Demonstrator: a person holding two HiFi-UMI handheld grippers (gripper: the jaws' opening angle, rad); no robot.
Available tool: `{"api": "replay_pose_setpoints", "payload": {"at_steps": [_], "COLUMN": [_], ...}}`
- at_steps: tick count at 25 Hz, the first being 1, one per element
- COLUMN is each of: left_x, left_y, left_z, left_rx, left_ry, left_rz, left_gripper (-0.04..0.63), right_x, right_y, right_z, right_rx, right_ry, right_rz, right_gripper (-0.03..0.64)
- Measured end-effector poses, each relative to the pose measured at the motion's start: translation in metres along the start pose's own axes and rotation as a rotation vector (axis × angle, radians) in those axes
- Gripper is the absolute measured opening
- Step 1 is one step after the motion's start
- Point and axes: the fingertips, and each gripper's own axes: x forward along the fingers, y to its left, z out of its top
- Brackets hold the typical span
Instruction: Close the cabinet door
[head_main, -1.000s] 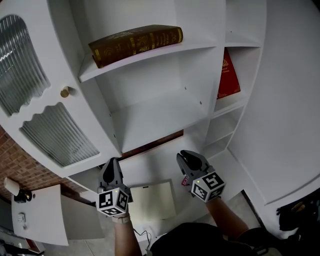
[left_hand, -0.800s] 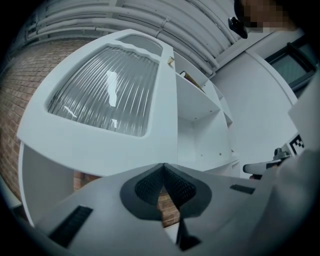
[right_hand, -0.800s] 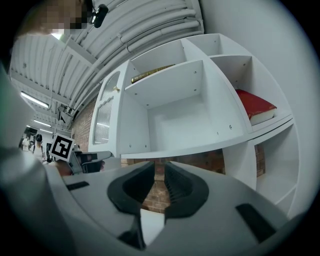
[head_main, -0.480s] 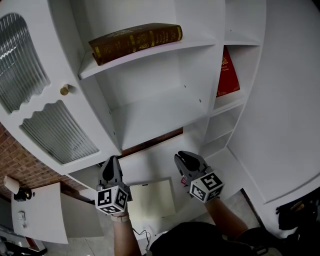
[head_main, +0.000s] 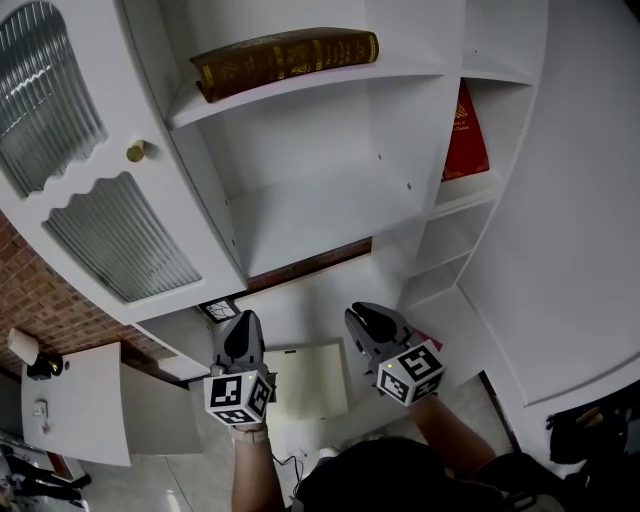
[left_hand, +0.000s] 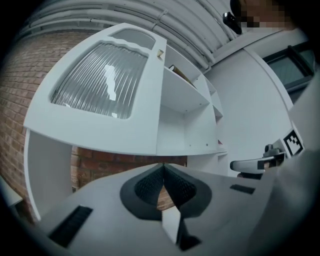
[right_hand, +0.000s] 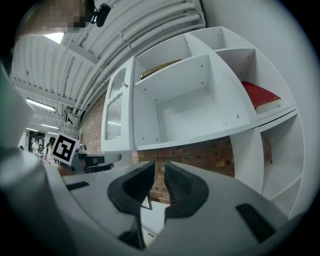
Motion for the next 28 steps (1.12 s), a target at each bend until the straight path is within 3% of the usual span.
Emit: {"api": "replay_pose_setpoints", "payload": {"at_steps": [10, 16, 28], "left_x": [-0.042, -0.064, -0.104], "left_y": [-0.011, -0.018, -0.032], "left_z": [-0.041, -0.063, -0.084], "left_rx": [-0.011, 0.032, 0.038], "left_ry": [0.092, 0.120, 0.164], "left_rz": [0.024, 0.025, 0.022], "left_gripper": [0.009, 0.009, 0.009], "right_x": [-0.006, -0.007, -0.005], "right_y": [0.042, 0.071, 0.109], "right_z": [-0.034, -0.054, -0.074], "right_rx": [0.016, -0.002, -0.052], "right_ry": [0.066, 0.107, 0.147], "right_rz": [0.106, 0.186, 0.296], "right_gripper": [0.055, 0.055, 0.055]}}
